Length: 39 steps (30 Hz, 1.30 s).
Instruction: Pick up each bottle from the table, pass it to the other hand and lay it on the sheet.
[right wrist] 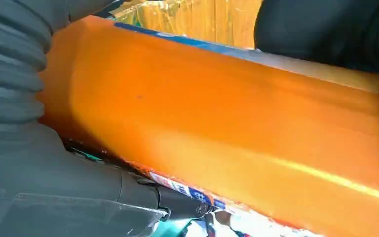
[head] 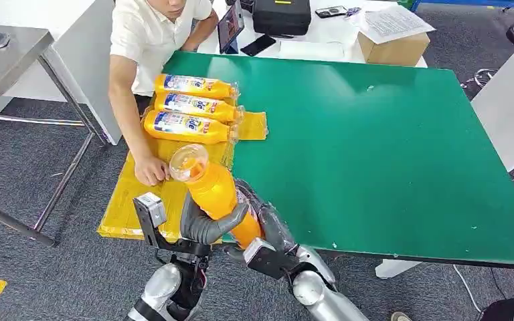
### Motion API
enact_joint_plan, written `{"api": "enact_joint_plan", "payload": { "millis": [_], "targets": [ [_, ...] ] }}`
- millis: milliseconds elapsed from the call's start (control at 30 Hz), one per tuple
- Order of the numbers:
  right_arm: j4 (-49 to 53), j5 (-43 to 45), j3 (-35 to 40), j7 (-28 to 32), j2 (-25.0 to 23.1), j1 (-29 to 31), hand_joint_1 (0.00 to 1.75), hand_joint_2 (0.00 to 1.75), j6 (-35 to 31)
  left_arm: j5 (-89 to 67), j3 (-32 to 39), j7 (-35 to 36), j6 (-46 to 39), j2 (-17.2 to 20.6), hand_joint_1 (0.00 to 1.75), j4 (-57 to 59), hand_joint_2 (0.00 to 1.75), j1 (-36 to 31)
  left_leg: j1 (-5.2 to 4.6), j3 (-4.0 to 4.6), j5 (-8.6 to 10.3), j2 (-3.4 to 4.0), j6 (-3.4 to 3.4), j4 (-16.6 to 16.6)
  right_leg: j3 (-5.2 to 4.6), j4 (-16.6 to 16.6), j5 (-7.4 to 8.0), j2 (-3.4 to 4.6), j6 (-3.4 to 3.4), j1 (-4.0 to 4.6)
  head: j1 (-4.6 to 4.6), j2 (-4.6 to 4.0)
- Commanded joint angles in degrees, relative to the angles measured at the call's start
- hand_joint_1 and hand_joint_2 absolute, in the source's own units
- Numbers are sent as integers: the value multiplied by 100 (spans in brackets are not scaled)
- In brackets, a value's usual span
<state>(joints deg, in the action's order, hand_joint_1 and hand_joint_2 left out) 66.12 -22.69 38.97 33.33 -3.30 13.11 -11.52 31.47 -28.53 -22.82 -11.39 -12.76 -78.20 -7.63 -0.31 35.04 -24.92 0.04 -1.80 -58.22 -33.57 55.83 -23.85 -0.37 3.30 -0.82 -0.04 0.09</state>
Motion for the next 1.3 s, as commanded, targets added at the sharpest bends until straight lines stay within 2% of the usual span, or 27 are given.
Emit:
{"api": "enact_joint_plan", "payload": {
  "millis": [33, 67, 100, 167, 200, 233, 267, 333, 367, 400, 433, 567, 600, 667, 733, 833, 1000, 1033, 1067, 1133, 1200, 1300],
  "targets": [
    [-67, -340, 428, 79, 68, -277, 0, 175, -353, 78, 158, -12, 133, 245, 175, -256, 175, -143, 5, -12, -3, -4, 8, 4, 11, -2, -5, -2, -9, 4, -2, 0],
    [-67, -340, 428, 79, 68, -277, 0, 175, -353, 78, 158, -12, 133, 245, 175, -256, 175, -143, 4, -8, -2, -5, 8, 3, 9, -3, -4, -4, -8, 4, 0, 0],
    [-26, -522, 266, 71, 47, -423, 0, 0, -790, 40, 263, -58, 98, 245, 175, -324, 175, -67, 7, -22, -7, -8, 13, 3, 22, -3, -10, -6, -14, 6, 0, 0],
    [11, -759, 13, 51, 112, -719, 0, 0, -1424, 27, 518, -60, 97, 371, 175, -486, 175, 99, 7, -25, -9, -8, 13, 3, 25, -2, -11, -5, -15, 7, 0, 0],
    [60, -1155, -216, -33, 144, -907, 0, 0, -2080, 104, 729, -9, 115, 394, 175, -600, 175, 232, 7, -26, -7, -11, 12, 9, 26, -8, -10, -9, -14, 7, 0, 0],
    [212, -1401, -411, 23, 203, -1126, 0, 0, -2623, 253, 983, 108, 217, 453, 175, -721, 175, 377, 6, -16, -2, -10, 8, 10, 17, -10, -5, -8, -8, 5, 2, 0],
    [584, -1604, -881, 225, 144, -1407, 0, 0, -2848, 257, 1231, 139, 216, 487, 175, -773, 175, 478, 7, -32, -8, -13, 12, 14, 34, -14, -12, -11, -13, 6, 2, 0],
    [1037, -2258, -1861, 649, -260, -1831, 0, 0, -2848, -4, 1440, 167, -122, 487, 175, -698, 175, 480, 4, -36, -12, 1, 14, 15, 32, -10, -12, 5, -15, 4, 0, 0],
    [1861, -2657, -2663, 667, -631, -2157, 0, 0, -2848, -1216, 1404, 109, -1193, 596, 175, -332, 175, 290, 3, -13, -9, -7, 13, 6, 13, -2, -11, -4, -12, 2, 2, 0],
    [2178, -2832, -2920, 667, -755, -2272, 0, 0, -2848, -1459, 1446, 61, -1449, 545, 175, -144, 175, 190, 5, -26, -16, -11, 19, 6, 26, 2, -20, -7, -19, 4, 0, 0],
    [2178, -2832, -2920, 667, -755, -2272, 0, 0, -2848, -1459, 1446, 61, -1449, 545, 175, -144, 175, 190, 0, 9, -5, -23, 15, -1, -8, 13, -15, -19, -14, -1, 4, 0],
    [2178, -2832, -2920, 667, -755, -2272, 0, 0, -2848, -1459, 1446, 61, -1449, 545, 175, -144, 175, 190, 4, 12, -4, -11, 12, 4, -13, 1, -9, -8, -12, 3, -2, 0],
    [2644, -3117, -3375, 667, -1001, -2318, 0, 0, -2848, -2014, 1367, -111, -1851, 522, 175, 215, 175, -34, 6, -4, -9, -18, 15, 3, 4, 2, -16, -14, -16, 5, 0, 0],
    [3035, -3108, -3736, 667, -1186, -2348, 0, 0, -2848, -2775, 1340, -202, -2410, 551, 175, 491, 175, -178, 5, 3, -7, -23, 11, -1, -1, 3, -15, -17, -14, 2, 4, 0],
    [3449, -3038, -4152, 667, -1358, -2333, 0, 0, -2848, -3199, 1461, -156, -2472, 531, 175, 685, 175, -305, 0, 9, -6, -12, 13, -3, -12, 11, -12, -11, -16, -2, 2, 0],
    [3658, -2844, -4330, 667, -1442, -2283, 0, 0, -2848, -3323, 1504, -78, -2310, 549, 175, 764, 175, -437, 2, -7, -7, -25, 18, 1, 7, 8, -18, -23, -22, 1, 2, 0],
    [3722, -2767, -4432, 667, -1558, -2178, 0, 0, -2848, -4586, 1270, 241, -2532, 785, 175, 1259, 175, -817, 4, 0, -6, -8, 14, 1, -3, 3, -9, -5, -18, 4, 0, 0],
    [3617, -2685, -4349, 667, -1490, -2135, 0, 0, -2848, -5845, 936, 643, -2639, 1029, 175, 1679, 175, -1055, 1, -9, -5, -6, 15, 7, 5, 0, -9, -4, -20, 1, 0, 0],
    [3561, -2556, -4280, 667, -1453, -2125, 0, 0, -2848, -6390, 859, 877, -2617, 1121, 175, 1889, 175, -1156, 0, 11, 2, -6, 7, 5, -13, -1, -1, -6, -11, 0, 2, 0],
    [3273, -2404, -4107, 667, -1333, -2044, 0, 0, -2848, -7481, 736, 1472, -2185, 1221, 175, 2766, 175, -1607, 5, -17, -1, -11, 17, 12, 15, -6, -7, -11, -22, 5, 0, 0],
    [2945, -2382, -3765, 667, -1184, -1865, 0, 0, -2848, -8272, 656, 1747, -1797, 1089, 175, 4202, 175, -2391, 7, -25, 3, -14, 19, 19, 23, -11, -5, -13, -24, 7, 2, 0],
    [2681, -2425, -3395, 667, -1126, -1707, 0, 0, -2848, -8789, 444, 1734, -1512, 887, 175, 5323, 175, -3013, 9, -8, 12, -18, 12, 12, 9, -11, 5, -16, -16, 8, 2, 0]
  ]
}}
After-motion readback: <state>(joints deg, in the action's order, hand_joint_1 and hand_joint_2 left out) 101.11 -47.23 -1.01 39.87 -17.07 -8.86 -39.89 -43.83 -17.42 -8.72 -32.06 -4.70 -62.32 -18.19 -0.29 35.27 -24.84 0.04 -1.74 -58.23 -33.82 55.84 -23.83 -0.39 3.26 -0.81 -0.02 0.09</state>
